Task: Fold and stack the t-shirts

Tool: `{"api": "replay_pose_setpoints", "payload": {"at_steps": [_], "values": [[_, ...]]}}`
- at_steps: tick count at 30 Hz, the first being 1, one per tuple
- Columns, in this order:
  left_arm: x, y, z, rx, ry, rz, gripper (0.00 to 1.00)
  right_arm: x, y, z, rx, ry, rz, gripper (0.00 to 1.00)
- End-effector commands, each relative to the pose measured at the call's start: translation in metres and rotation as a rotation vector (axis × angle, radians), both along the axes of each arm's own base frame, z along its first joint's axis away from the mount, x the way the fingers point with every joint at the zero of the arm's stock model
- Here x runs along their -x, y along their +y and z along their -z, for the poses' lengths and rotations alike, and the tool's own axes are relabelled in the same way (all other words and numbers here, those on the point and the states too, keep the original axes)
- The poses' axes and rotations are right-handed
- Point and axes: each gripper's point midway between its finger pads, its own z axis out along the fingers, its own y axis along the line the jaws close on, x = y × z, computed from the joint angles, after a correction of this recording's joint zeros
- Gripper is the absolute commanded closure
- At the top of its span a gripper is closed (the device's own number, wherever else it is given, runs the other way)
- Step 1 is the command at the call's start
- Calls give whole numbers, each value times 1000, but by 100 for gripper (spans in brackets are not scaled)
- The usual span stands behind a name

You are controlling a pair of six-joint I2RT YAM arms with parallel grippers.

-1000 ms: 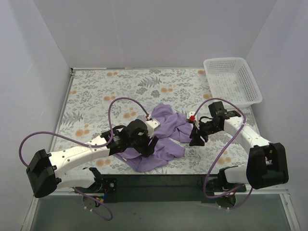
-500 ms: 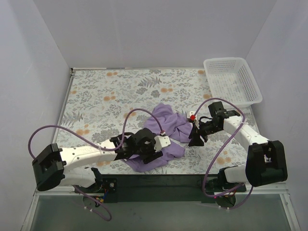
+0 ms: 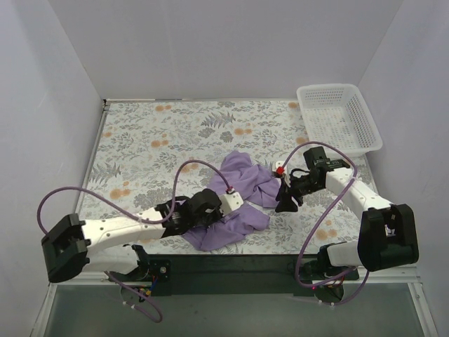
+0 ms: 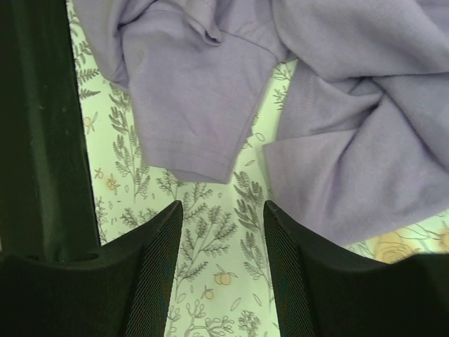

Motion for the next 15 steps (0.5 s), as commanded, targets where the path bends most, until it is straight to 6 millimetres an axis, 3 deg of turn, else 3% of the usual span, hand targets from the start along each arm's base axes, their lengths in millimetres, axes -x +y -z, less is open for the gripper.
{"api": "replay_pose_setpoints", "payload": {"at_steps": [1, 3, 9, 15], "values": [[-23, 4, -80, 266, -172, -155, 100, -25, -2, -12, 35, -86, 3, 43], [-34, 24, -111, 401, -205, -285, 100, -36, -1, -18, 65, -132, -5, 43], [-61, 87, -140, 593, -219, -662, 100, -60, 12, -17, 140, -186, -14, 43], [-65, 113, -173, 730, -235, -812, 100, -95, 25, -14, 210, -252, 59, 43]]}}
